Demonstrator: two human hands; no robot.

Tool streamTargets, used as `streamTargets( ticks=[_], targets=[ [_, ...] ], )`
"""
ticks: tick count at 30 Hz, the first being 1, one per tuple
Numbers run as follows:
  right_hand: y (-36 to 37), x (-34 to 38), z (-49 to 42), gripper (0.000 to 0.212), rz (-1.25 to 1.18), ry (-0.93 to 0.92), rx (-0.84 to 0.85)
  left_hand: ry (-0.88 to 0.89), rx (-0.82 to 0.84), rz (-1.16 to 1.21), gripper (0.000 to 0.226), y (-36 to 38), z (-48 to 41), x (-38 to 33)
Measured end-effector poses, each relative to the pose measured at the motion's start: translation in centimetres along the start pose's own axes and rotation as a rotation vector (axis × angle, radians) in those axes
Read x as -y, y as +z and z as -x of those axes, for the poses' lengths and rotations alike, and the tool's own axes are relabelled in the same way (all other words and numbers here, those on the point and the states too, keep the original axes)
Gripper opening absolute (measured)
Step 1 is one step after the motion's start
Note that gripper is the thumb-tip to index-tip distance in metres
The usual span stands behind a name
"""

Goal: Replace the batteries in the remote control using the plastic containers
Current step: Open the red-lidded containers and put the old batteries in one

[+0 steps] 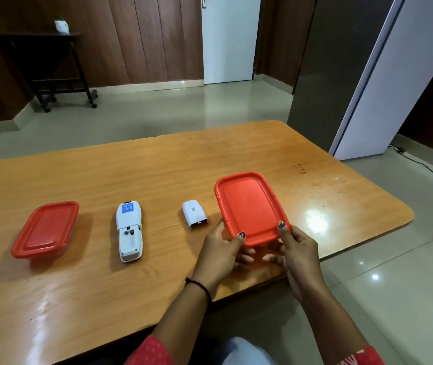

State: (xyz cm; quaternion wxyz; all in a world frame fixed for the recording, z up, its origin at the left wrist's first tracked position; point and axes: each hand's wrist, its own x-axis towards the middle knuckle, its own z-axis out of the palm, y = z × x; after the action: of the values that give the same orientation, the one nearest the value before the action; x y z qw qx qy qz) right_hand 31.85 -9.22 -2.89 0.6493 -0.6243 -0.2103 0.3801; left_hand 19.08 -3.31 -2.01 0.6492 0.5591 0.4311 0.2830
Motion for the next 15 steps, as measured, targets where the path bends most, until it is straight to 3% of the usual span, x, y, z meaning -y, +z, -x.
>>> streamTargets(
  ticks=[4,8,13,15],
  targets=[
    [0.0,0.0,-0.9,0.016,0.004,0.024,0.022,0.009,-0.016,-0.025,0.052,-0.3,-0.6,0.1],
    [-0.9,1.9,-2.3,0.018,0.093,-0.009,0.028,-0.052,-0.145,-0.043,0.067,-2.3,-2.3,-1.9],
    [-1.4,5.1,-5.9,0.029,0.165,-0.045,0.068,-0.100,-0.012,0.095,0.037,-4.8,-5.1,-5.9],
    [-1.2,5.6,-7.2,0.035,0.149,-0.073,0.048,-0.115,-0.055,0.191,0.031,-4.3,-6.9,-6.1]
  ],
)
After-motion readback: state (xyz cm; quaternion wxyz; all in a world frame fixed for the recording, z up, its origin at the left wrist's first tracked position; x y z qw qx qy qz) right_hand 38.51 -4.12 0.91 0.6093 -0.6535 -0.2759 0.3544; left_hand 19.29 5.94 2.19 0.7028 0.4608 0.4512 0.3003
